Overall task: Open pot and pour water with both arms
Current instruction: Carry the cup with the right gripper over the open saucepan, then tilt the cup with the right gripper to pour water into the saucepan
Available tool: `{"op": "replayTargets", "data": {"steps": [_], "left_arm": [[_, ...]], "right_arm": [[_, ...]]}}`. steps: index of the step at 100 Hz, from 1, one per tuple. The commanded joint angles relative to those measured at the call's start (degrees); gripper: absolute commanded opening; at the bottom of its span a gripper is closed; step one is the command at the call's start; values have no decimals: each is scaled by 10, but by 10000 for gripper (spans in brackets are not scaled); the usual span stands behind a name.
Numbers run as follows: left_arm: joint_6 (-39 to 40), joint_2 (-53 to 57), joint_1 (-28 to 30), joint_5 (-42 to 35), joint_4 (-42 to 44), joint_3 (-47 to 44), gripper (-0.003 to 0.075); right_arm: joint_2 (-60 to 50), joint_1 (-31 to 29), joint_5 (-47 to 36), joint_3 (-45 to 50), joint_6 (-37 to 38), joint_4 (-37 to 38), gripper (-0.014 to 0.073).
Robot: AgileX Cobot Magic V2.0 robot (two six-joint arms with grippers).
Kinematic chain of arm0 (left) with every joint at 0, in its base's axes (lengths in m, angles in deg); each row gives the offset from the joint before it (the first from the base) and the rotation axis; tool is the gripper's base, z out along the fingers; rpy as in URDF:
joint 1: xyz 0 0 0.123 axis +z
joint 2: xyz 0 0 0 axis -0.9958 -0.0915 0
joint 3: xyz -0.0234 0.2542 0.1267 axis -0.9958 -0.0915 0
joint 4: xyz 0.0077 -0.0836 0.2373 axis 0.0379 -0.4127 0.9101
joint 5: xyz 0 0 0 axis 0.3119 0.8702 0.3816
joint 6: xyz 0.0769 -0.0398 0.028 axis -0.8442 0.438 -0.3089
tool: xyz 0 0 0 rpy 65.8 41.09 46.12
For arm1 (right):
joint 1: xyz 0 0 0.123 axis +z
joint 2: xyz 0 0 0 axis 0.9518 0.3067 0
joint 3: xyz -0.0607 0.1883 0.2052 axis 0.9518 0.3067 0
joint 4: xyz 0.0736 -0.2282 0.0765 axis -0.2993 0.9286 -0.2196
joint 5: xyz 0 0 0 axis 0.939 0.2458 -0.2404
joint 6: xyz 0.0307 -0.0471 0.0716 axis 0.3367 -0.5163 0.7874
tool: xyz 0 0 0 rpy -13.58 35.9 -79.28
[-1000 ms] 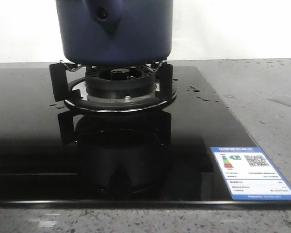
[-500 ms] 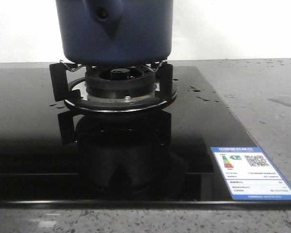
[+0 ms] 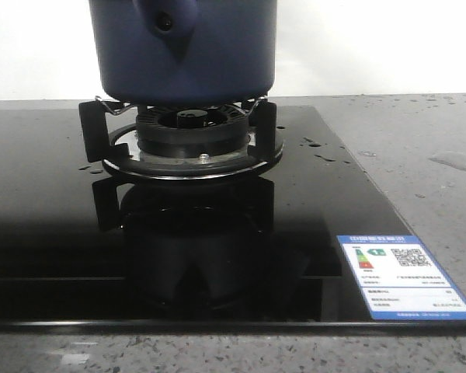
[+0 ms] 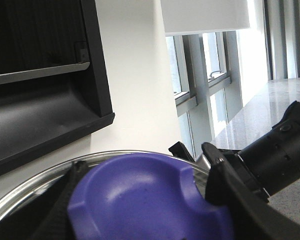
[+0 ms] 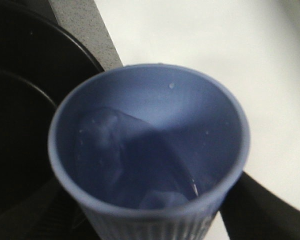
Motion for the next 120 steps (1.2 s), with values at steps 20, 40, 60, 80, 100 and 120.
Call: {"op": "replayTargets", "data": {"steps": [20, 40, 60, 80, 100, 120], "left_arm": [[5, 18, 1, 0, -58, 19, 272], [5, 18, 1, 1, -58, 19, 272], [5, 18, 1, 1, -58, 19, 272], [5, 18, 1, 1, -58, 19, 272], [5, 18, 1, 1, -58, 19, 272], [5, 18, 1, 1, -58, 19, 272]], "right_arm": [[-11, 29, -97, -23, -6, 146, 237], [-3, 29, -138, -23, -6, 219, 237], [4, 29, -188, -23, -6, 290, 237], [7, 29, -222, -23, -6, 379, 237], [7, 29, -257, -23, -6, 468, 237], [7, 29, -259, -23, -6, 555, 237]]}}
